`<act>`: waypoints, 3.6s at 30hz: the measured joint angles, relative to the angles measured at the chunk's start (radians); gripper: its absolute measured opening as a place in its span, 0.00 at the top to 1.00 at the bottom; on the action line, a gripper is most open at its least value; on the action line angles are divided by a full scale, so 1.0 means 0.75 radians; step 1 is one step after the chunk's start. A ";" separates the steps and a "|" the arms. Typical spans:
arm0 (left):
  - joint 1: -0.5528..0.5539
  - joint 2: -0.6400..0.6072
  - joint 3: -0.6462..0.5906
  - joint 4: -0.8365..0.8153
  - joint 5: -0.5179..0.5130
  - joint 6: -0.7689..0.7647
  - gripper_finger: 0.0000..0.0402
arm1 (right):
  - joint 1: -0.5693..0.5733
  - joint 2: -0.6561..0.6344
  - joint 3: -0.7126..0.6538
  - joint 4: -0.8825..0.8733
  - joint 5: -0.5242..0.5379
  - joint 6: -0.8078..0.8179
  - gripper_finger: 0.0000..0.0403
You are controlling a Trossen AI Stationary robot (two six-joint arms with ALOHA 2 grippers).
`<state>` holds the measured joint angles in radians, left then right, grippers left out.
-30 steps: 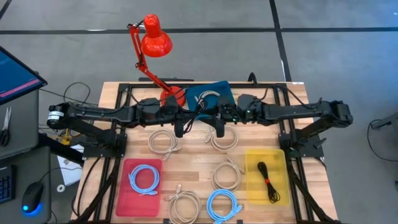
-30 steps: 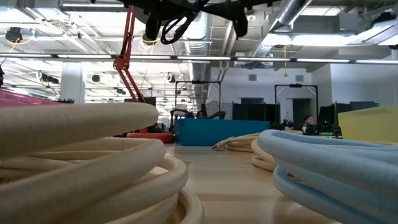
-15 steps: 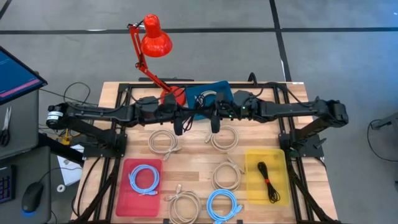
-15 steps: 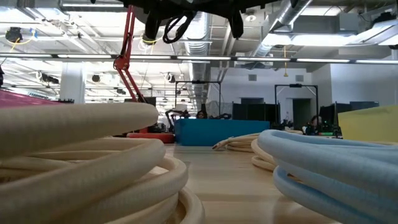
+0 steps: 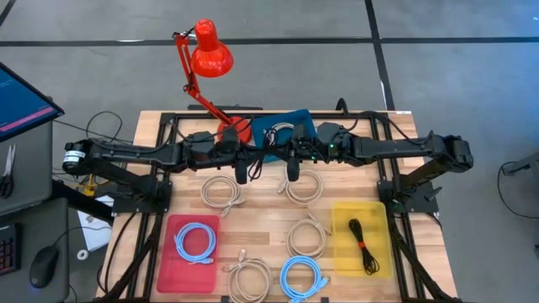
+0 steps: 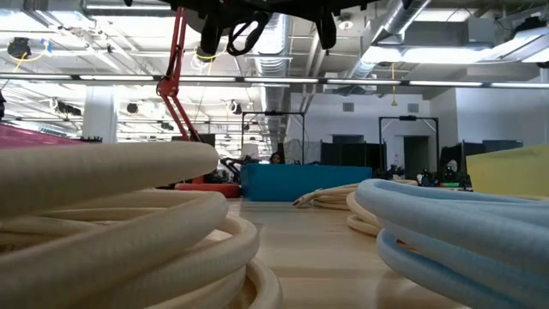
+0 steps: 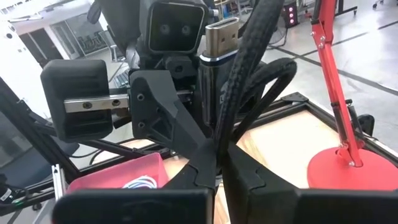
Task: Sort HDMI cables
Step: Put the black HDMI cable into the yellow bin
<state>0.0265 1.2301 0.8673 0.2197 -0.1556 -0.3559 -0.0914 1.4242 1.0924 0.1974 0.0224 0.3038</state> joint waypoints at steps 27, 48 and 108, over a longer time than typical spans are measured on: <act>-0.001 0.001 -0.004 -0.024 -0.006 -0.001 0.54 | -0.051 -0.123 0.006 -0.400 0.107 0.000 1.00; 0.000 -0.001 -0.004 -0.030 -0.011 0.000 0.56 | 0.268 -0.761 0.004 -1.643 0.297 0.841 1.00; 0.030 -0.002 -0.002 -0.035 -0.010 0.000 0.56 | 1.175 -0.088 -0.347 -1.374 0.240 2.053 1.00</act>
<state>0.0486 1.2289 0.8661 0.1936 -0.1635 -0.3557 0.7898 1.3580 0.8321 -0.8332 0.2024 1.8437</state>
